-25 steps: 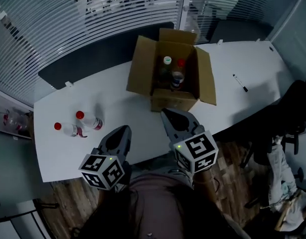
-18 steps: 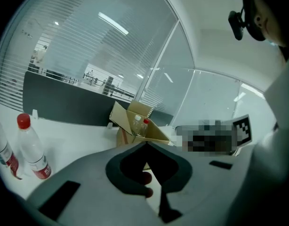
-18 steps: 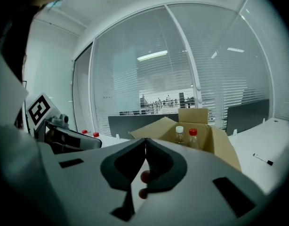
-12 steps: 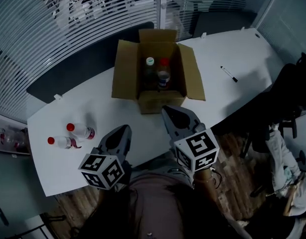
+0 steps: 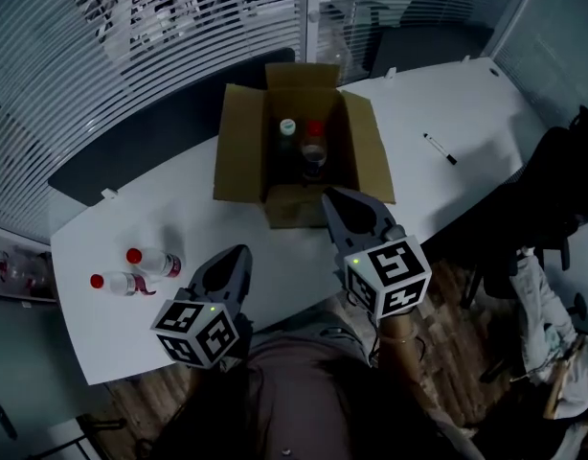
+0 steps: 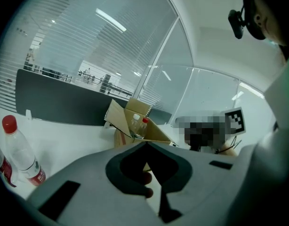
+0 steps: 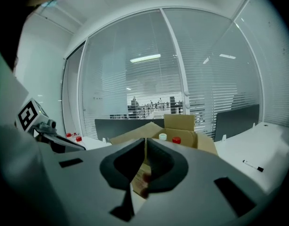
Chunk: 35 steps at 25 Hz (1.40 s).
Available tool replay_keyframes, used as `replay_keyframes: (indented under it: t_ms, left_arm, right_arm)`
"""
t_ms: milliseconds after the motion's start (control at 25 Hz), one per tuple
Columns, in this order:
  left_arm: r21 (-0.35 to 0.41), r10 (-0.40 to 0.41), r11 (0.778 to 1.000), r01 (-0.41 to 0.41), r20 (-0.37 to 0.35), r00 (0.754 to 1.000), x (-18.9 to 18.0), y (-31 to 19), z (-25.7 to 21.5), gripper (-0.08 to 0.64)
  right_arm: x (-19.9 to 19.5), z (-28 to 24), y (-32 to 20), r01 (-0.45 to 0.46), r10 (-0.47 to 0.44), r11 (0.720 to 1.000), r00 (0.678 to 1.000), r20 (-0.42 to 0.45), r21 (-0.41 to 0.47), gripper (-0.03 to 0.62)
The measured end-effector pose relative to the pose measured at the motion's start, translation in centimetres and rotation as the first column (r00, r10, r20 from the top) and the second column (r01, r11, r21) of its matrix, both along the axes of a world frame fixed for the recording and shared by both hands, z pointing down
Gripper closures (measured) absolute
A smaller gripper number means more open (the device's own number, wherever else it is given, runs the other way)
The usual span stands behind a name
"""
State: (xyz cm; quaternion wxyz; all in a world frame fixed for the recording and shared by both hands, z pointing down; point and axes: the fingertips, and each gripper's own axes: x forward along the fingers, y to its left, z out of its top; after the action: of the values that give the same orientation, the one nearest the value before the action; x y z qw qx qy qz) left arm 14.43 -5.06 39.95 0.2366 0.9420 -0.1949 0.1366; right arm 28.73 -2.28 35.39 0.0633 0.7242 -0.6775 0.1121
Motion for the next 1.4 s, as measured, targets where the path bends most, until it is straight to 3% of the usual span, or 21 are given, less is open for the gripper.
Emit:
replay_keyframes:
  t_ms: [640, 1040, 1400]
  left_arm:
    - [-0.024, -0.075, 0.997, 0.076, 0.031, 0.997, -2.4, -3.8, 0.1, 0.552]
    - [-0.036, -0.147, 0.988, 0.150, 0.059, 0.987, -5.3, -6.1, 0.3, 0.552]
    - [-0.048, -0.167, 0.984, 0.171, 0.073, 0.983, -6.7, -7.5, 0.4, 0.552]
  right_arm:
    - [4.4, -0.4, -5.5, -0.041, 0.040, 0.998, 0.999, -0.030, -0.050, 0.563]
    - [5.7, 0.7, -9.3, -0.044, 0.040, 0.994, 0.998, -0.038, -0.105, 0.520]
    - [8.3, 2.4, -12.1, -0.099, 0.089, 0.979, 0.994, -0.061, -0.178, 0.479]
